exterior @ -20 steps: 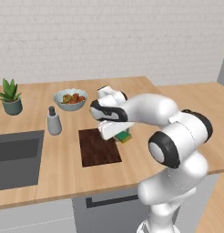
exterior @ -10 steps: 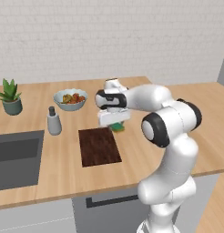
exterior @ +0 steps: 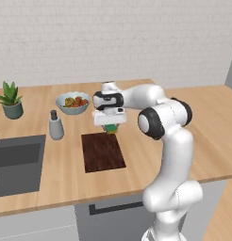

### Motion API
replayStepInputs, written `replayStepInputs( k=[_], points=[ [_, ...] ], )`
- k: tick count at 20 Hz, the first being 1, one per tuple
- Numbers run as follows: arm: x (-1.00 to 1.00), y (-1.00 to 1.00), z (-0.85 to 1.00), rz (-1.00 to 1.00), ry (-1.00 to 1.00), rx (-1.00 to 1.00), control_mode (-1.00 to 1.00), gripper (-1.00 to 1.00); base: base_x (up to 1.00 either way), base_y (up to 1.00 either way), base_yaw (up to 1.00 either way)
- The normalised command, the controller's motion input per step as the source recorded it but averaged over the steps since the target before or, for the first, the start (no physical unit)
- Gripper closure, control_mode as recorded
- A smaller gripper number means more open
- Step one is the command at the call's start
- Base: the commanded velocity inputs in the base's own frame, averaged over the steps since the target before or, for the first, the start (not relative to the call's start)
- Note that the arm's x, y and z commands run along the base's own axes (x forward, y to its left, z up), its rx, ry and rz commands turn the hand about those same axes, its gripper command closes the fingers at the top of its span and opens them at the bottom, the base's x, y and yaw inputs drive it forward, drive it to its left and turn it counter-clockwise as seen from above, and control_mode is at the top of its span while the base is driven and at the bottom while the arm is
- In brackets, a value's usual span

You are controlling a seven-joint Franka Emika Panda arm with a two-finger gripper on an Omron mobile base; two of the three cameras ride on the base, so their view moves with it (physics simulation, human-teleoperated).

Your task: Pick up the sponge from the counter and clean the cutting board by briefly scrubbing or pressing down on the cutting board. Once finished, release the sponge.

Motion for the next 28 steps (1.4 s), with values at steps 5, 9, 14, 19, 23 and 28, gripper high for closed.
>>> replayStepInputs(
  k=[5,9,14,19,23,28],
  points=[
    [0.40,-0.01,-0.37,-0.21,0.04,-0.09,-1.00,1.00,0.00,0.00,0.00],
    [0.17,0.00,-0.52,-0.17,-0.01,-0.01,-1.00,1.00,0.00,0.00,0.00],
    [0.09,-0.01,-0.68,-0.09,-0.07,0.00,-1.00,1.00,0.00,0.00,0.00],
    [-0.01,-0.15,-0.22,-0.01,-0.17,0.00,-1.00,1.00,0.00,0.00,0.00],
    [-0.04,-0.02,0.00,0.02,-0.23,0.00,-1.00,1.00,0.00,0.00,0.00],
    [-0.07,0.00,-0.11,0.00,-0.21,0.00,-1.00,1.00,0.00,0.00,0.00]
  ],
)
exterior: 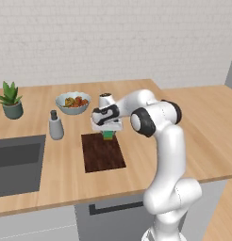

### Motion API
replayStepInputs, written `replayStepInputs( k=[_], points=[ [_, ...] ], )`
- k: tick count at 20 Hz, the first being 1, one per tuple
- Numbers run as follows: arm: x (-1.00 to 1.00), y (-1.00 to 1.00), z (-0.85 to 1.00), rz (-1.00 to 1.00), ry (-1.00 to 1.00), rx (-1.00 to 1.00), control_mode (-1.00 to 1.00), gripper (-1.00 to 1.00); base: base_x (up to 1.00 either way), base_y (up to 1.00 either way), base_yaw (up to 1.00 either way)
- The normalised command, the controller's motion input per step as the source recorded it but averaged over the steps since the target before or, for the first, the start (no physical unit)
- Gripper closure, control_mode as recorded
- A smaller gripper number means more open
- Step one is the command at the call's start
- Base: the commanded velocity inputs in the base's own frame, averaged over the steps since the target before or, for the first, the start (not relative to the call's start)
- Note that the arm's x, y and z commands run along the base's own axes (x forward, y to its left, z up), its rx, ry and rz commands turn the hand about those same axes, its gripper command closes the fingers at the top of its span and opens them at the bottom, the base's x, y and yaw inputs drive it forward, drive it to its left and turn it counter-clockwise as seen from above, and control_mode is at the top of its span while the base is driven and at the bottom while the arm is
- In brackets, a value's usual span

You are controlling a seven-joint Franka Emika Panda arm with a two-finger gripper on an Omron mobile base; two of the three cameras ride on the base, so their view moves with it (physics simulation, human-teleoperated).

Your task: Pick up the sponge from the counter and clean the cutting board by briefly scrubbing or pressing down on the cutting board. Once finished, release the sponge.

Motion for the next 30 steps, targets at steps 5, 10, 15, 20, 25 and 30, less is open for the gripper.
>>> replayStepInputs(
  k=[5,10,15,20,25,30],
  points=[
    [-0.08,0.00,-0.19,0.00,-0.03,0.00,-1.00,1.00,0.00,0.00,0.00],
    [-0.05,0.00,-0.13,0.00,0.00,0.00,-1.00,1.00,0.00,0.00,0.00],
    [-0.24,0.00,-0.17,0.00,0.00,-0.02,-1.00,1.00,0.00,0.00,0.00],
    [-0.39,0.00,-0.19,0.00,-0.02,-0.01,-1.00,1.00,0.00,0.00,0.00],
    [-0.52,0.00,-0.24,0.00,-0.06,0.00,-1.00,1.00,0.00,0.00,0.00],
    [-0.51,0.00,-0.20,0.00,-0.08,0.00,-1.00,1.00,0.00,0.00,0.00]
  ],
)
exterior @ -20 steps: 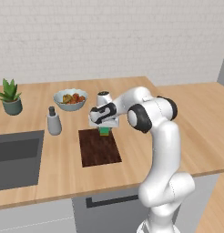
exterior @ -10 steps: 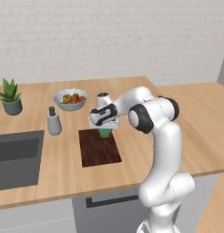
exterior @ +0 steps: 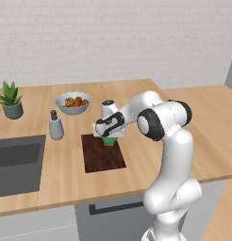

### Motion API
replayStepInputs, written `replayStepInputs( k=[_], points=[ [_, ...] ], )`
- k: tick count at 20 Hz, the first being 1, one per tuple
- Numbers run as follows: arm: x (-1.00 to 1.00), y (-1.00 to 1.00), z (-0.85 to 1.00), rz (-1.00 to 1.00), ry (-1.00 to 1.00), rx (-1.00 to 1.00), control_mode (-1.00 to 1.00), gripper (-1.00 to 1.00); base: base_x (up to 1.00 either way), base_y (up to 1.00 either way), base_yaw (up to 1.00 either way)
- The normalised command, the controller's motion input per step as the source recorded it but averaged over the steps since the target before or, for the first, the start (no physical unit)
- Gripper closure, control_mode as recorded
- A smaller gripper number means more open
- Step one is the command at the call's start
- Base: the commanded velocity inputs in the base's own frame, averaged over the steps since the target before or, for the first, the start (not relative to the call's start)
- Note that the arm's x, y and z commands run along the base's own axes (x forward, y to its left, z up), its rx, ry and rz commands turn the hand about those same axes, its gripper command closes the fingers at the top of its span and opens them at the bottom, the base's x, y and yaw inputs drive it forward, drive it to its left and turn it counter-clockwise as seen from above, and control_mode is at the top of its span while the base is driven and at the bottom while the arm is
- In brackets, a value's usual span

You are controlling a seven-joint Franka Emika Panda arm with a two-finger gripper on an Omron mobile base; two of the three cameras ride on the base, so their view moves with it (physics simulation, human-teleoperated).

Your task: Pick up the sponge from the counter and clean the cutting board by briefly scrubbing or pressing down on the cutting board. Once finished, release the sponge.

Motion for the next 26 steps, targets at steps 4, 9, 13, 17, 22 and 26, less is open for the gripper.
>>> replayStepInputs(
  k=[4,9,13,17,22,26],
  points=[
    [-0.51,0.00,-0.11,0.00,-0.07,0.00,-1.00,1.00,0.00,0.00,0.00],
    [-0.61,0.00,-0.10,0.01,-0.01,0.00,-1.00,1.00,0.00,0.00,0.00],
    [-0.68,0.00,-0.13,0.02,0.00,0.00,-1.00,1.00,0.00,0.00,0.00],
    [-0.71,0.00,-0.13,0.02,0.00,0.00,-1.00,1.00,0.00,0.00,0.00],
    [-0.75,0.00,-0.10,0.01,0.00,0.00,-1.00,1.00,0.00,0.00,0.00],
    [-0.65,0.00,-0.13,0.00,0.00,0.00,-1.00,1.00,0.00,0.00,0.00]
  ],
)
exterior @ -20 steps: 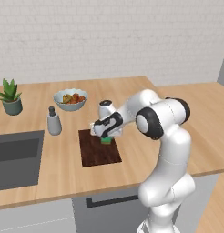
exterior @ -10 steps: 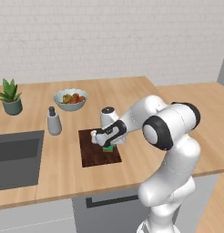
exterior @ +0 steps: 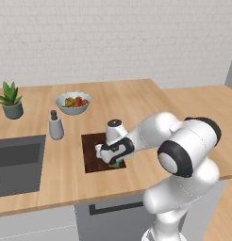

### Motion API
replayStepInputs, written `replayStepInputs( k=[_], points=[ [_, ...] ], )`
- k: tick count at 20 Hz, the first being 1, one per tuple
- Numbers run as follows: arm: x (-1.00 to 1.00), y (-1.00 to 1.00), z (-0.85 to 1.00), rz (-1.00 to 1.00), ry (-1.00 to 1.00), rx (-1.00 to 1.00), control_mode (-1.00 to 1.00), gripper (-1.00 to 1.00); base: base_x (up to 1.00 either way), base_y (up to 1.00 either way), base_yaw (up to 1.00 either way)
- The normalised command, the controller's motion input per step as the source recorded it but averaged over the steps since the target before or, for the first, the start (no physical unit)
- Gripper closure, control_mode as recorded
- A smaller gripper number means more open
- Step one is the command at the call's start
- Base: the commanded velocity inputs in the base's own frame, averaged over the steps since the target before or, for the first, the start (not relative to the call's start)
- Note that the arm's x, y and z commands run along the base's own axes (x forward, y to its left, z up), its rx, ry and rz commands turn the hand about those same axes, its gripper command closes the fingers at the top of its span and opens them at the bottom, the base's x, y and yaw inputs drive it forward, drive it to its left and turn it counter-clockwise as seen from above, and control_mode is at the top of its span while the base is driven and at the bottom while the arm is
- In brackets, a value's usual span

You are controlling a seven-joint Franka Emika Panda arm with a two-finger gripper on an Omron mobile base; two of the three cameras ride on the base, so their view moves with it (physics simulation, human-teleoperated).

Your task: Pick up the sponge from the counter and clean the cutting board by briefly scrubbing or pressing down on the cutting board. Once finished, release the sponge.

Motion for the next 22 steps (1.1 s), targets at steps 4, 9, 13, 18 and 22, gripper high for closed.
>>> replayStepInputs(
  k=[4,9,13,18,22],
  points=[
    [-0.45,0.00,-0.07,0.01,0.00,0.00,-1.00,1.00,0.00,0.00,0.00],
    [-0.08,0.00,0.16,0.03,-0.01,0.00,-1.00,1.00,0.00,0.00,0.00],
    [0.27,0.03,0.31,0.04,0.00,0.00,-1.00,1.00,0.00,0.00,0.00],
    [0.90,0.29,0.41,0.05,0.00,0.00,-1.00,1.00,0.00,0.00,0.00],
    [1.00,0.74,0.46,0.04,0.00,-0.06,-1.00,1.00,0.00,0.00,0.00]
  ],
)
